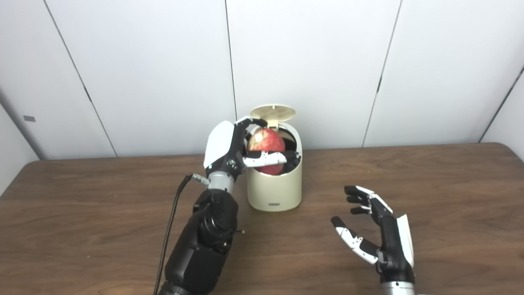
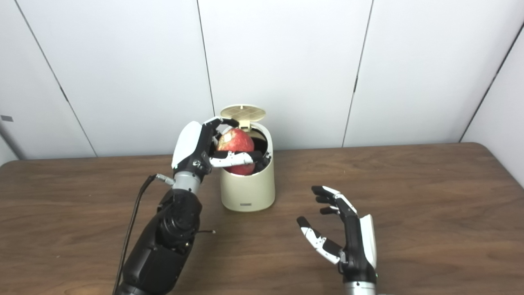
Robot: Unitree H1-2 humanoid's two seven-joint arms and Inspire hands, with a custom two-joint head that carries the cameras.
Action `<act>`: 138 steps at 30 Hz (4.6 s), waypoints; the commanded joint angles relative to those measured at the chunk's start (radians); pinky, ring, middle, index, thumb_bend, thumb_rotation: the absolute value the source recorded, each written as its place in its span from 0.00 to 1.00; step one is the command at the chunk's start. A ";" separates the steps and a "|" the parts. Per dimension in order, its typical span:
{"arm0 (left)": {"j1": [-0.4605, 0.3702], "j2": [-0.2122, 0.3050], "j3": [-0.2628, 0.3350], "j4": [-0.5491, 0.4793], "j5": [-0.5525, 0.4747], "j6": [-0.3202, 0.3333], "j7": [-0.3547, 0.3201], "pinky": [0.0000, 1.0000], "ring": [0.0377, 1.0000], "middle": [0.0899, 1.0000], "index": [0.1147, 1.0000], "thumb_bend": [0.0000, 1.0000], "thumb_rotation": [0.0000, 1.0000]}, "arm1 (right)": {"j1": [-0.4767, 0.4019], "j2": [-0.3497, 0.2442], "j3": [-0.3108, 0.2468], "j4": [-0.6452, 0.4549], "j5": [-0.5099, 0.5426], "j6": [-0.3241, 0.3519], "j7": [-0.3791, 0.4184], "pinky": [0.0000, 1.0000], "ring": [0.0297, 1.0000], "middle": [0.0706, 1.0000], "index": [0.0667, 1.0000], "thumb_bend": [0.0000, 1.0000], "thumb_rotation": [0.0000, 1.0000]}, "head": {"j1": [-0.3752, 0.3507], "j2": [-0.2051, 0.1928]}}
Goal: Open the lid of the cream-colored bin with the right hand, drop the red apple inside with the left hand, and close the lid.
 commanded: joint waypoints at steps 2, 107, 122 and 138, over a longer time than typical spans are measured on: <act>-0.031 -0.001 -0.006 -0.025 0.003 0.014 -0.007 0.06 0.06 0.11 0.75 1.00 0.36 | -0.007 0.006 0.005 -0.012 -0.003 -0.019 -0.008 0.58 0.68 0.70 0.67 0.26 0.20 | 0.000 0.001; -0.018 0.027 -0.061 -0.193 0.141 0.059 -0.012 0.05 0.06 0.09 0.65 1.00 0.49 | -0.005 0.022 0.030 -0.026 -0.015 0.018 0.012 0.58 0.70 0.71 0.66 0.26 0.22 | -0.004 0.003; -0.009 0.021 -0.029 -0.318 0.136 0.076 -0.049 0.11 0.16 0.25 0.57 1.00 0.44 | -0.012 0.016 0.030 -0.011 -0.013 0.009 0.009 0.58 0.70 0.71 0.66 0.26 0.23 | 0.001 0.000; 0.107 0.019 0.078 -0.585 -0.031 0.139 -0.177 0.32 0.37 0.39 0.38 1.00 0.35 | -0.027 0.017 0.028 -0.005 -0.005 0.011 0.001 0.59 0.70 0.71 0.67 0.26 0.23 | 0.004 -0.006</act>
